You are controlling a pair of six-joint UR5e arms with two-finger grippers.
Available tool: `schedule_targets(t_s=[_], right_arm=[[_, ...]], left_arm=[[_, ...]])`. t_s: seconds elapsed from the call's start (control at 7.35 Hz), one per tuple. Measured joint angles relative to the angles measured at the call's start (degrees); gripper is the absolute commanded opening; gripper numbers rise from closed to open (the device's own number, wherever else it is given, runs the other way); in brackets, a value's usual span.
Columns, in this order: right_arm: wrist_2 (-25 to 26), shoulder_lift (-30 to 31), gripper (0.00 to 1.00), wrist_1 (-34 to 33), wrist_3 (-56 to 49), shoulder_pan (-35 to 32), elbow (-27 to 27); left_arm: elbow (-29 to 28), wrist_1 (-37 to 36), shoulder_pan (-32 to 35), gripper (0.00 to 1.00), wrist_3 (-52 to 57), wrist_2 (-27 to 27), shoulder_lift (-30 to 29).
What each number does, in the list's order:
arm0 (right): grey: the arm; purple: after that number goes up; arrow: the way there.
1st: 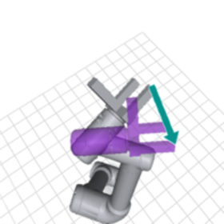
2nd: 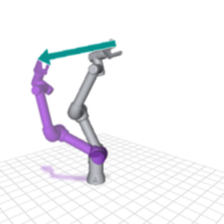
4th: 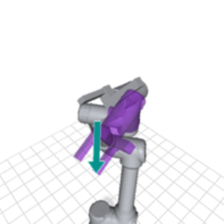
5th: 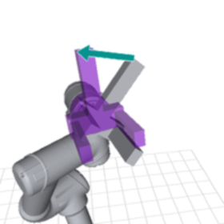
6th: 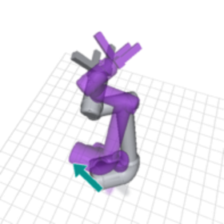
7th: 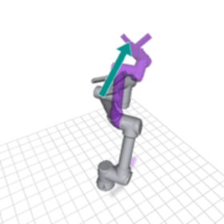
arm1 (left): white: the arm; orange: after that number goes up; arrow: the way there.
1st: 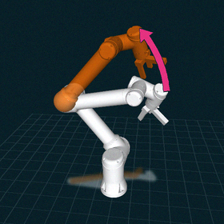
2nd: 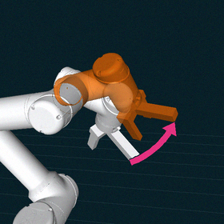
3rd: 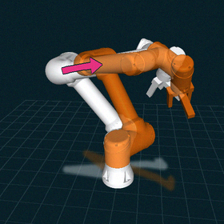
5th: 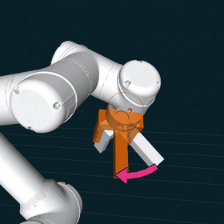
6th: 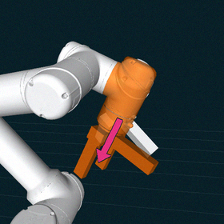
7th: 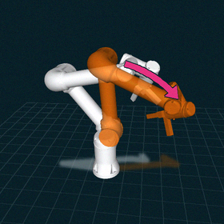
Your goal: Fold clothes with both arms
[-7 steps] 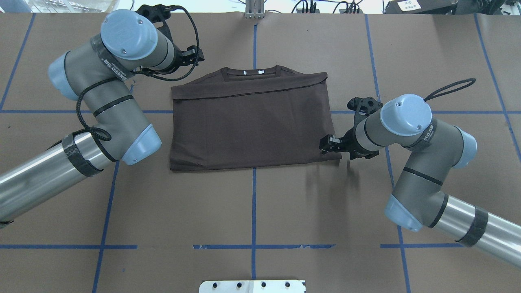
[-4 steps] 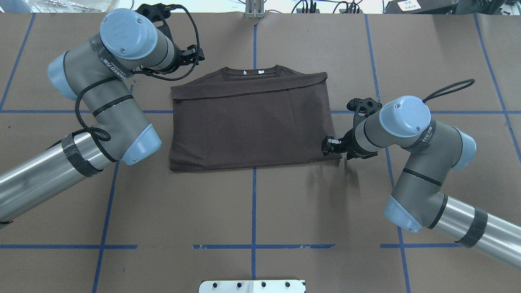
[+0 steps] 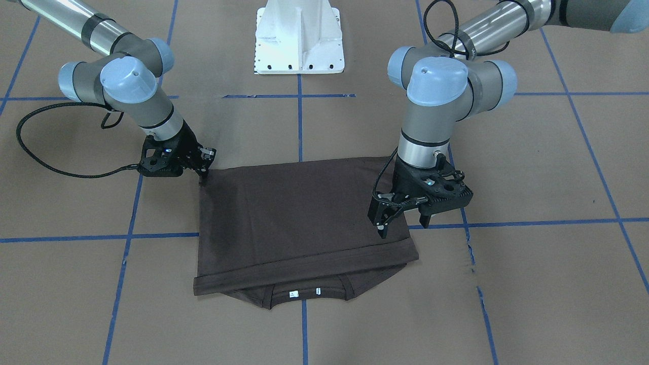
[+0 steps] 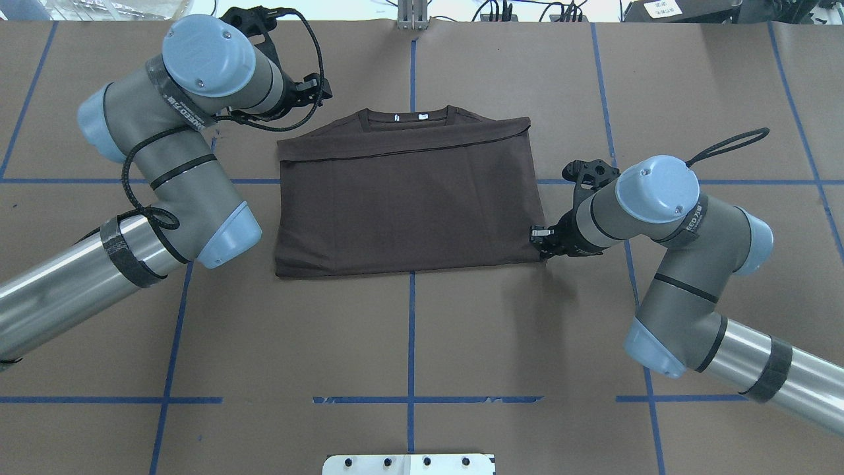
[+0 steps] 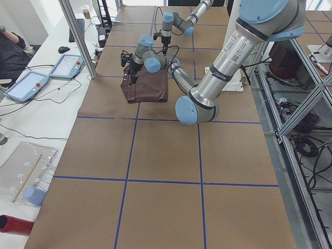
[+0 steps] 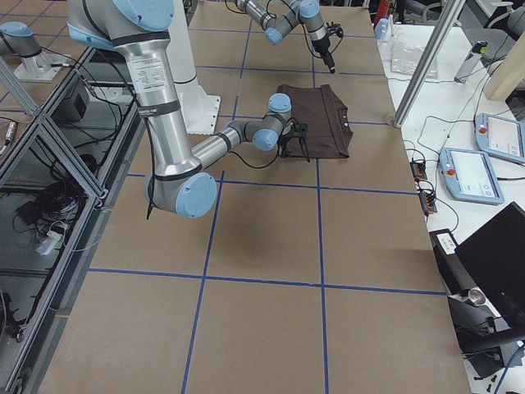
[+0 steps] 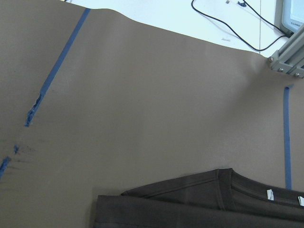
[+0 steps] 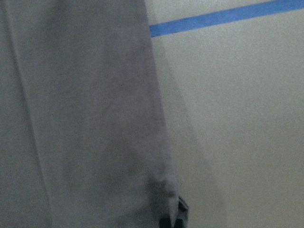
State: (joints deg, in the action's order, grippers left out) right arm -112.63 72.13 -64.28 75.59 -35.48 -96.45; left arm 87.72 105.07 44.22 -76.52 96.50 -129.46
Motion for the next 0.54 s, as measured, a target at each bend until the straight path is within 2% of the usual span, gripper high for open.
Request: schedule_targets(t_s=[0.14, 0.27, 0.54], right_arm=[[-0.1, 1.7, 0.00, 0.0, 0.0, 0.4, -1.5], [-0.1, 5.9, 0.00, 0.0, 0.0, 2.3, -5.3], [0.4, 19.7, 0.00, 0.1, 0.5, 10.3, -16.9]], left_arm=[[0.2, 0.0, 0.0, 1.00, -0.1, 0.0, 0.0], [0.6, -0.1, -0.1, 1.00, -0.2, 0.0, 0.0], [2.1, -0.7, -0.5, 1.00, -0.8, 0.0, 0.1]])
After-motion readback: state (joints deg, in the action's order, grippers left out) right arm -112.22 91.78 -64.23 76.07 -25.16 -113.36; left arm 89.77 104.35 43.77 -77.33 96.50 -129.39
